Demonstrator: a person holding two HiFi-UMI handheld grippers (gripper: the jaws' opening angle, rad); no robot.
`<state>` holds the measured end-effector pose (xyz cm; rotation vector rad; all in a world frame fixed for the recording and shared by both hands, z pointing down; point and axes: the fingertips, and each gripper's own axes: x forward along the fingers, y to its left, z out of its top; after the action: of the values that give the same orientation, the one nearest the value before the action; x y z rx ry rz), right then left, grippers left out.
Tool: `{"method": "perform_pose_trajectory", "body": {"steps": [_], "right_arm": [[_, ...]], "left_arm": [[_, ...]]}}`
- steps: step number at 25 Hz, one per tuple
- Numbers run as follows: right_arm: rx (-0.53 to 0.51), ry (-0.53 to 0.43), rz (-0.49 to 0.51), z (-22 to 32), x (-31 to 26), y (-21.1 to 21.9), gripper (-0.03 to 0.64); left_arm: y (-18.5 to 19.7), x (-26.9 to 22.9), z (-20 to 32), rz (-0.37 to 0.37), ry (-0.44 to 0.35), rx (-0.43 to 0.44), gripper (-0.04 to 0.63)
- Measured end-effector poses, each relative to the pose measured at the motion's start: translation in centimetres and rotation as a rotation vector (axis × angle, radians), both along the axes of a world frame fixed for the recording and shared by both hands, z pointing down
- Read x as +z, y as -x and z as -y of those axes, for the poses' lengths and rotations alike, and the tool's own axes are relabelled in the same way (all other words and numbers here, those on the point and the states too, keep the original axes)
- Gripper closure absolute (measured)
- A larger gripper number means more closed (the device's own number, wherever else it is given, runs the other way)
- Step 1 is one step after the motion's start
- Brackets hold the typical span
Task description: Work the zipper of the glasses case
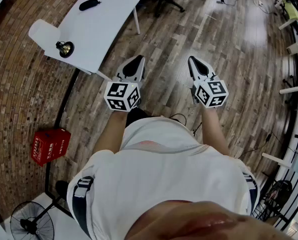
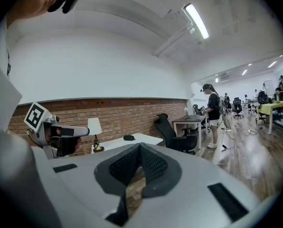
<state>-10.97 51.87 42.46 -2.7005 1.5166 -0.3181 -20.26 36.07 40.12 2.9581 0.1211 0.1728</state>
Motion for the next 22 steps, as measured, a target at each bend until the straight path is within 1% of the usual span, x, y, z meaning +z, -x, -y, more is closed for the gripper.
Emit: {"method": "perform_pose_trajectory", "body": {"steps": [5,15,22], "right_arm": [[-0.007,0.004,-0.002,0.2,0.2,-1.2,0.565],[-0.007,0.016,0.017,1.0,1.1,-2.1,0.565],[0.011,0.002,0.085,0.8,2.3,-3.1,0.565]], "left_arm": [[-1.3,0.2,-0.1,0.005,0.002,0.005,0.557],[-2.7,1.0,0.5,0.027,0.017,0.021,0.557],[-3.7,1.9,0.9,0.049,0.033,0.036,0.557]]}}
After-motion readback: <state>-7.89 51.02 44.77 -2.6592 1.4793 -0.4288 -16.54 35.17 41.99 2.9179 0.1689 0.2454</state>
